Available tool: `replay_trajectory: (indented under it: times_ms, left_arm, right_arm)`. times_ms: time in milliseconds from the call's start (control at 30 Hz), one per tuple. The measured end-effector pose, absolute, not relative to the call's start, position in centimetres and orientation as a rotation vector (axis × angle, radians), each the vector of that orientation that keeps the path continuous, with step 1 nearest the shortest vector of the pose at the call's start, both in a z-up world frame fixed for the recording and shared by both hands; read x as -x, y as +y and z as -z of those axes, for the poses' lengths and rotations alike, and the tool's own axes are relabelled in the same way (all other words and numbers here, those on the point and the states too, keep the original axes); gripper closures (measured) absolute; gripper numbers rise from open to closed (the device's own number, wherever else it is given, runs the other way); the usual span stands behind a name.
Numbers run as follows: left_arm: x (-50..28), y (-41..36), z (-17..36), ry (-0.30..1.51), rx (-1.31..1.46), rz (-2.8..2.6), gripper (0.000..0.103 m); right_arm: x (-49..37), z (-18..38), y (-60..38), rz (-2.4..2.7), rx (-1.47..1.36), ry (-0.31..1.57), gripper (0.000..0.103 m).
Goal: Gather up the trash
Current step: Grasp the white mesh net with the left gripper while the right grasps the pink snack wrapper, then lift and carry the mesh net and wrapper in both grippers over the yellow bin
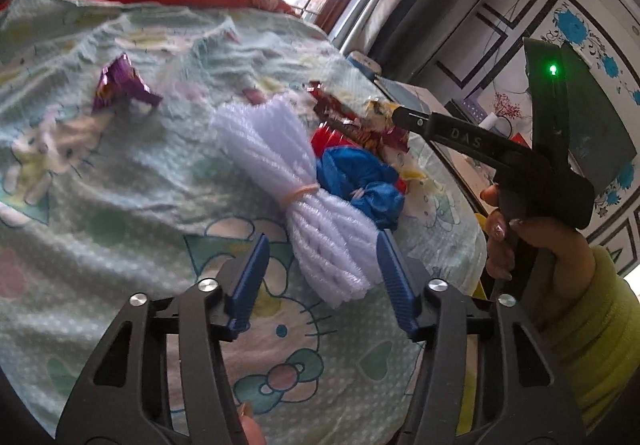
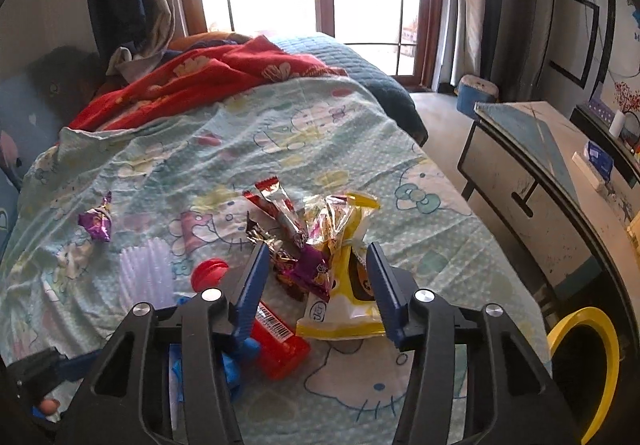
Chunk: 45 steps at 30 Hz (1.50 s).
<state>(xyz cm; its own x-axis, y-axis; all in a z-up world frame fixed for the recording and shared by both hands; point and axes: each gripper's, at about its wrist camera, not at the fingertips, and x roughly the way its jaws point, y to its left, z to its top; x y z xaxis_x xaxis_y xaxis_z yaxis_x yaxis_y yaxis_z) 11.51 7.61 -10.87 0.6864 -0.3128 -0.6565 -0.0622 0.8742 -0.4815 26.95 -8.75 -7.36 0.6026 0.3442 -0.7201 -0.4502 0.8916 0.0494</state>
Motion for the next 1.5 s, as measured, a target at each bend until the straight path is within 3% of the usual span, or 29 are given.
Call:
replay_trajectory:
  times_ms: [67, 300, 333, 400, 1500]
  left_arm:
    - [-11.6, 7.7, 11.3, 0.821, 0.515, 0.151, 0.059]
    - [-11.7, 7.9, 12.6, 0.862, 0.555, 0.163, 0.086]
    - [-11.7, 8.0, 12.7, 0.862, 0.554, 0.164, 0.088]
    - [-11.8, 8.1, 12.7, 0.865, 0.563, 0.174, 0.092]
    - [-7.7, 7.7, 5.3, 0.632, 0.364, 0.113, 0.095]
  right_arm:
    - [-27.4, 7.9, -8.6, -0.456, 0.145, 0.816, 0.06]
    - [-28.0, 9.2, -8.4, -0.463, 0.127, 0.846, 0.074]
    - [-27.8, 9.2, -8.4, -0.468, 0.131, 0.841, 0.082]
    - [-27.4, 9.0, -8.3, -0.483, 0.137, 0.835, 0.083]
    - [-16.1, 2.8, -13.2, -0.613, 0.056, 0.697, 0.087]
